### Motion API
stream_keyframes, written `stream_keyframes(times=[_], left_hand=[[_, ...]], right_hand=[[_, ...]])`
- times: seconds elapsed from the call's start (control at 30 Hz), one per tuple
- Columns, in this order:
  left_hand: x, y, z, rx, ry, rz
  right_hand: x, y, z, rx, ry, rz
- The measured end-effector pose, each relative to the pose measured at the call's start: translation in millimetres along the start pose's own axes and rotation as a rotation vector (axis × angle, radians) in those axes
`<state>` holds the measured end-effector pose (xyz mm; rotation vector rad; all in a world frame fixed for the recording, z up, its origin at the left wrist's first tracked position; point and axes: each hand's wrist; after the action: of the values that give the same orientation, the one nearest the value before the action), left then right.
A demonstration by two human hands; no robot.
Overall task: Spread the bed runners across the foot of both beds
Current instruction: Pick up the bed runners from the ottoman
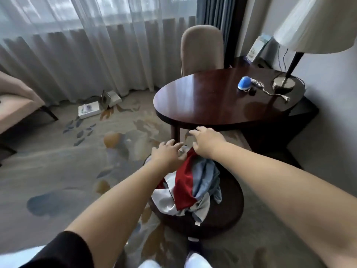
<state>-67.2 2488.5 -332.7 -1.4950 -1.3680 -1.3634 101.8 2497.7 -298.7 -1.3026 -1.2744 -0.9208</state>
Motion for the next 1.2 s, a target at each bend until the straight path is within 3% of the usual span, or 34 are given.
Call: stream_keyframes(times=[0.37,0.73,0.83,0.97,1.07,1.2], left_hand=[[-155,-49,86,0.114,-0.296,-0.194],[-310,-70,122,0.139,-0.494,-0.14],[-339,-71,125,0.224,-0.521,-0.322],[-363,-66,130,0.397,-0.396,-0.624],[-374,-60,133,0.579,-0.384,-0.685],[-364,-55,135,0.507,-0.515,-0.743]], right_hand=[[-183,28,65,-0.063,-0.379,0.04],[-355,48,92,-0.293,-0.546,0.235],[-385,57,88,-0.367,-0.6,0.263],[-408,57,88,-0.42,-0.592,0.343],[-413,53,90,-0.463,-0.545,0.373],[-401,55,94,-0.477,-0.546,0.405]])
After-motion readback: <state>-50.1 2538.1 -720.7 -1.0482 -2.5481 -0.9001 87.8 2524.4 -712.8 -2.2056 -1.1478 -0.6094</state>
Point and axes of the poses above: each hand's wrist, its own z-axis towards the middle knuckle, its own x-axis out of the back of the hand, y = z × x, and after that the axes turned 4 degrees about y, right-handed
